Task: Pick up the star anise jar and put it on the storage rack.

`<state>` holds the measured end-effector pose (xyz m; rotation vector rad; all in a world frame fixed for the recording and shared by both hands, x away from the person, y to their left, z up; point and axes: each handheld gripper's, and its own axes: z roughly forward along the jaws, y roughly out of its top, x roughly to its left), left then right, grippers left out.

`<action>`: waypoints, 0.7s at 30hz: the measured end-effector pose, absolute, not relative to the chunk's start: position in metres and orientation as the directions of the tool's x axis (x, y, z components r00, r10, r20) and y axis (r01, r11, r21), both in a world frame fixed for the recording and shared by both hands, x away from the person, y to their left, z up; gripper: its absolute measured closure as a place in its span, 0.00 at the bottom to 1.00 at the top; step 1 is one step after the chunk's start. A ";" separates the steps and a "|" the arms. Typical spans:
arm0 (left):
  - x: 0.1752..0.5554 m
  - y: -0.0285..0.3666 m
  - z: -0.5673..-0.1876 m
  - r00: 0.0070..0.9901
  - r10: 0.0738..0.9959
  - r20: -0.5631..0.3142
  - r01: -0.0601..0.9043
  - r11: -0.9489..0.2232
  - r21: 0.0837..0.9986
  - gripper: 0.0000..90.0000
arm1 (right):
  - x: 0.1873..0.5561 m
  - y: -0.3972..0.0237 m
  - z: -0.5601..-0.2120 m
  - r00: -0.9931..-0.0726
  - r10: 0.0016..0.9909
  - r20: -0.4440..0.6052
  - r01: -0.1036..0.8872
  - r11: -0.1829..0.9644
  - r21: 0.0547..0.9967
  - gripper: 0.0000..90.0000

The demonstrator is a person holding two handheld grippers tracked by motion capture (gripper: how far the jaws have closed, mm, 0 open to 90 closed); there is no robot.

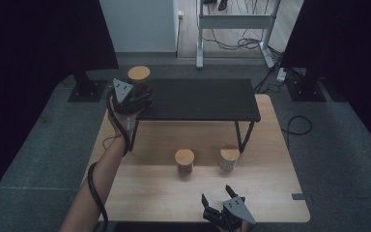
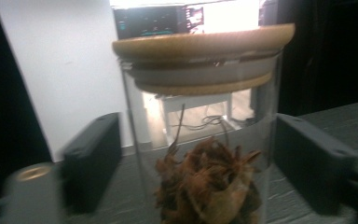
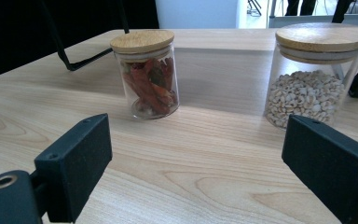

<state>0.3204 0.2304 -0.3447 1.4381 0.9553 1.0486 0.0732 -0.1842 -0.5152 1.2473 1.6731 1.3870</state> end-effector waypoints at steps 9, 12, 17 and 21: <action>0.319 0.243 -0.352 0.336 0.940 0.050 0.032 -0.064 0.997 0.08 | 0.073 -0.184 -0.515 -0.359 0.928 0.099 0.270 0.002 0.963 0.09; 0.315 0.248 -0.353 0.354 0.935 0.028 0.027 -0.040 0.999 0.08 | 0.074 -0.184 -0.515 -0.361 0.927 0.097 0.269 0.004 0.963 0.09; 0.307 0.250 -0.351 0.357 0.934 0.029 0.021 -0.039 0.999 0.08 | 0.074 -0.184 -0.515 -0.364 0.926 0.097 0.270 0.005 0.963 0.09; 0.300 0.252 -0.350 0.358 0.933 0.022 0.024 -0.033 0.999 0.08 | 0.073 -0.182 -0.515 -0.362 0.927 0.097 0.271 0.005 0.962 0.09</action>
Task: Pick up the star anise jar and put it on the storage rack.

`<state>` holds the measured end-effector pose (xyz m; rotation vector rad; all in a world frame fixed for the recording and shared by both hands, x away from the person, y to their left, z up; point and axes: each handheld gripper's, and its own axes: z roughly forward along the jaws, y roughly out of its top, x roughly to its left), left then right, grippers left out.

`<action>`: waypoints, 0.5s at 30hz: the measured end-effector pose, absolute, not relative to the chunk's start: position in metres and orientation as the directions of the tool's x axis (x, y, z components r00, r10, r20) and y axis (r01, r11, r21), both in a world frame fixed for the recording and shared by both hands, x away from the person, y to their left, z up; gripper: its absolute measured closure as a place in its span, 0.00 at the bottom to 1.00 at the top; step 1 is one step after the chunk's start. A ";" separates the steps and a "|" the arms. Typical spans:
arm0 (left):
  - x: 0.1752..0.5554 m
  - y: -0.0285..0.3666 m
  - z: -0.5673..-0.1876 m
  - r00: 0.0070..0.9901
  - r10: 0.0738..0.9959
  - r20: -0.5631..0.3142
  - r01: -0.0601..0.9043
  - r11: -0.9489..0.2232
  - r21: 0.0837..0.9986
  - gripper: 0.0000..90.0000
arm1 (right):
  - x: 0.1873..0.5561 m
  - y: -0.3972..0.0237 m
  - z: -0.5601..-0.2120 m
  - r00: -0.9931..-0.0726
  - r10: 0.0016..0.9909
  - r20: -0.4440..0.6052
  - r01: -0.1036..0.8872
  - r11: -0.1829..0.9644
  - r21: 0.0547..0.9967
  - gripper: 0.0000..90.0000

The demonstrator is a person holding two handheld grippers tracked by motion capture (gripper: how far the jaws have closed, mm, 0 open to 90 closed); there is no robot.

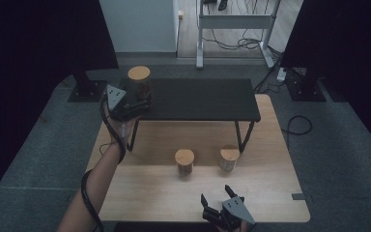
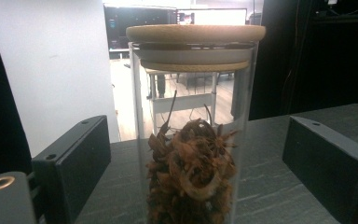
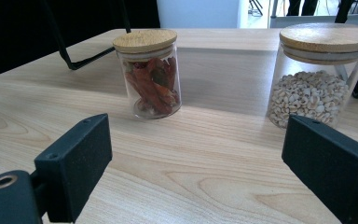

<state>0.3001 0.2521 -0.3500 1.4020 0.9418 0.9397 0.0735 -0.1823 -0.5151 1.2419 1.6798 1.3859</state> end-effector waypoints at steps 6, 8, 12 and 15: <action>0.288 0.256 -0.354 0.366 0.931 0.008 0.027 -0.019 0.999 0.08 | 0.071 -0.181 -0.515 -0.360 0.928 0.091 0.267 0.009 0.964 0.08; 0.284 0.259 -0.355 0.368 0.930 0.000 0.028 -0.011 1.000 0.08 | 0.071 -0.180 -0.515 -0.362 0.928 0.087 0.265 0.013 0.964 0.08; 0.274 0.266 -0.360 0.372 0.928 -0.022 0.025 0.014 1.000 0.08 | 0.071 -0.179 -0.515 -0.366 0.927 0.082 0.264 0.020 0.964 0.09; 0.266 0.272 -0.364 0.368 0.929 -0.034 0.024 0.027 0.999 0.08 | 0.070 -0.178 -0.515 -0.367 0.927 0.080 0.263 0.021 0.965 0.09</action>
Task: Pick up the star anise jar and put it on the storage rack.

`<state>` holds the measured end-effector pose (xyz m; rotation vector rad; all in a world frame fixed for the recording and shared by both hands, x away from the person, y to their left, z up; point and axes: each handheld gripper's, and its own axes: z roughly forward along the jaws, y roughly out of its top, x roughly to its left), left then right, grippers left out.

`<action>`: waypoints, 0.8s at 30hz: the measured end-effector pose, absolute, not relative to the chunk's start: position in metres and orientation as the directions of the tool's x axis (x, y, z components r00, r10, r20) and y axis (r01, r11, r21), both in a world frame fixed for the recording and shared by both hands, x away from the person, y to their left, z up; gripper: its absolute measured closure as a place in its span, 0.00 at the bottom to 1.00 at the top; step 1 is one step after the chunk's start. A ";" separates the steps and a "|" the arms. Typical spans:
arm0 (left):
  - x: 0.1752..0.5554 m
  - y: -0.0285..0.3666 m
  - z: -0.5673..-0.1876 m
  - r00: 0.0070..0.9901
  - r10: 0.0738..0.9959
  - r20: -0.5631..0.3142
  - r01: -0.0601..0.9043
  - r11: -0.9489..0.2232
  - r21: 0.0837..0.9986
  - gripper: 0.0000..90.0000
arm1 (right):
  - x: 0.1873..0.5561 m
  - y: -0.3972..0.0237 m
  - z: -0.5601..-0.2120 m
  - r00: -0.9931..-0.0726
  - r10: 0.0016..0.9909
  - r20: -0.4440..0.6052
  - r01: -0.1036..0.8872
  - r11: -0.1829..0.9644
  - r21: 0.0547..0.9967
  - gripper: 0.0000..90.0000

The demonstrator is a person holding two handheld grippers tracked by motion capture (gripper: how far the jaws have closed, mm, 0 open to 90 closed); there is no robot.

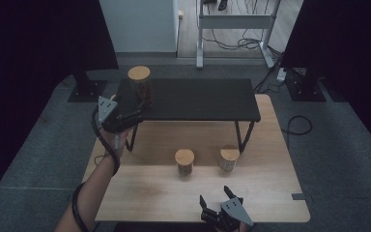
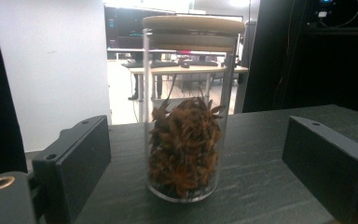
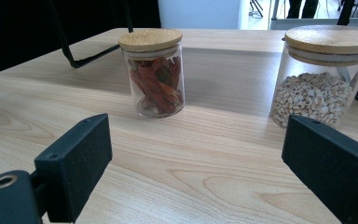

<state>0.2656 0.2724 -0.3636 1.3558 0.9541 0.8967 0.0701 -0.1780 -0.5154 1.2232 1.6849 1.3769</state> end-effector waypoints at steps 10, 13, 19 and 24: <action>0.240 0.289 -0.385 0.372 0.926 -0.063 0.013 0.062 0.998 0.08 | 0.071 -0.176 -0.516 -0.368 0.927 0.078 0.267 0.025 0.963 0.09; 0.231 0.291 -0.390 0.389 0.919 -0.059 0.002 0.063 0.998 0.08 | 0.071 -0.175 -0.516 -0.368 0.927 0.076 0.268 0.027 0.963 0.09; 0.210 0.292 -0.400 0.403 0.914 -0.054 -0.021 0.068 0.997 0.08 | 0.071 -0.175 -0.515 -0.367 0.926 0.082 0.275 0.024 0.961 0.09; 0.192 0.293 -0.409 0.409 0.911 -0.042 -0.015 0.053 0.998 0.08 | 0.071 -0.175 -0.516 -0.360 0.929 0.084 0.275 0.020 0.961 0.09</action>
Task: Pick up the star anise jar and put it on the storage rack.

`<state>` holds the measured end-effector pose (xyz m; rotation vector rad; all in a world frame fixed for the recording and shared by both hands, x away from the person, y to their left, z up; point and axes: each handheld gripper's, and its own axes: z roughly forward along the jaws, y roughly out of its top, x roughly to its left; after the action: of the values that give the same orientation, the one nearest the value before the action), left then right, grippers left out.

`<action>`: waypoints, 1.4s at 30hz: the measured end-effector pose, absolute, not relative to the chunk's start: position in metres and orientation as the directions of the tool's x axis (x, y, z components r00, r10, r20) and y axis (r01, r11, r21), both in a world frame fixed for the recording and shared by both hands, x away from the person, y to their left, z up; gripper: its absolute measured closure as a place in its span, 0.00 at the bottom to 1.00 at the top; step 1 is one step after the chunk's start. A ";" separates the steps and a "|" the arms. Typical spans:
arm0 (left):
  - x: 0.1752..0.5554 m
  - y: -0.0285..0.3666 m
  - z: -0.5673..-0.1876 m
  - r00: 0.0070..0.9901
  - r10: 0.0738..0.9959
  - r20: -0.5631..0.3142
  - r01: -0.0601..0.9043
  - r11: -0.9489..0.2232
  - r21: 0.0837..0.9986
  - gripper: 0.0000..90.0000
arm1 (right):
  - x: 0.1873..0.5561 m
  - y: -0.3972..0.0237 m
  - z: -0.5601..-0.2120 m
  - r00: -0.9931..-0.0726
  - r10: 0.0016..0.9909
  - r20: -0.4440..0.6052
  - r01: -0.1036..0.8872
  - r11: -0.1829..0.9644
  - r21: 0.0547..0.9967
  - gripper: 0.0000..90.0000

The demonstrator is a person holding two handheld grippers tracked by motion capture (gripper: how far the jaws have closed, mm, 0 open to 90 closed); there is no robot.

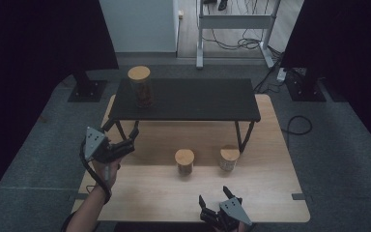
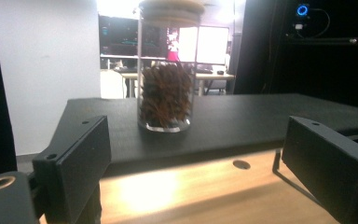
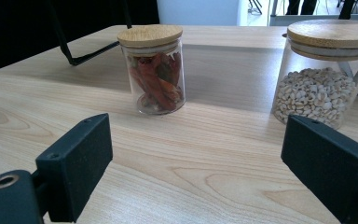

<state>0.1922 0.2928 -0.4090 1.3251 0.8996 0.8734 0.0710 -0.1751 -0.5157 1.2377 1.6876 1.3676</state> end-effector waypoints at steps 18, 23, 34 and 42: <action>0.147 0.296 -0.456 0.433 0.900 -0.060 0.046 0.044 0.998 0.09 | 0.071 -0.174 -0.516 -0.347 0.934 0.081 0.277 0.020 0.961 0.09; 0.144 0.296 -0.461 0.439 0.897 -0.050 0.073 0.020 0.997 0.09 | 0.072 -0.174 -0.516 -0.336 0.939 0.078 0.279 0.020 0.960 0.09; 0.139 0.302 -0.475 0.443 0.896 -0.040 0.138 -0.024 0.990 0.09 | 0.072 -0.174 -0.516 -0.338 0.939 0.066 0.275 0.032 0.961 0.09; 0.136 0.301 -0.478 0.440 0.897 -0.030 0.138 -0.034 0.990 0.09 | 0.072 -0.176 -0.516 -0.340 0.938 0.066 0.271 0.031 0.962 0.09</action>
<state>0.1364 0.3010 -0.4782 1.4955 0.9598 0.7940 0.0717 -0.1761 -0.5156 1.2389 1.6753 1.3389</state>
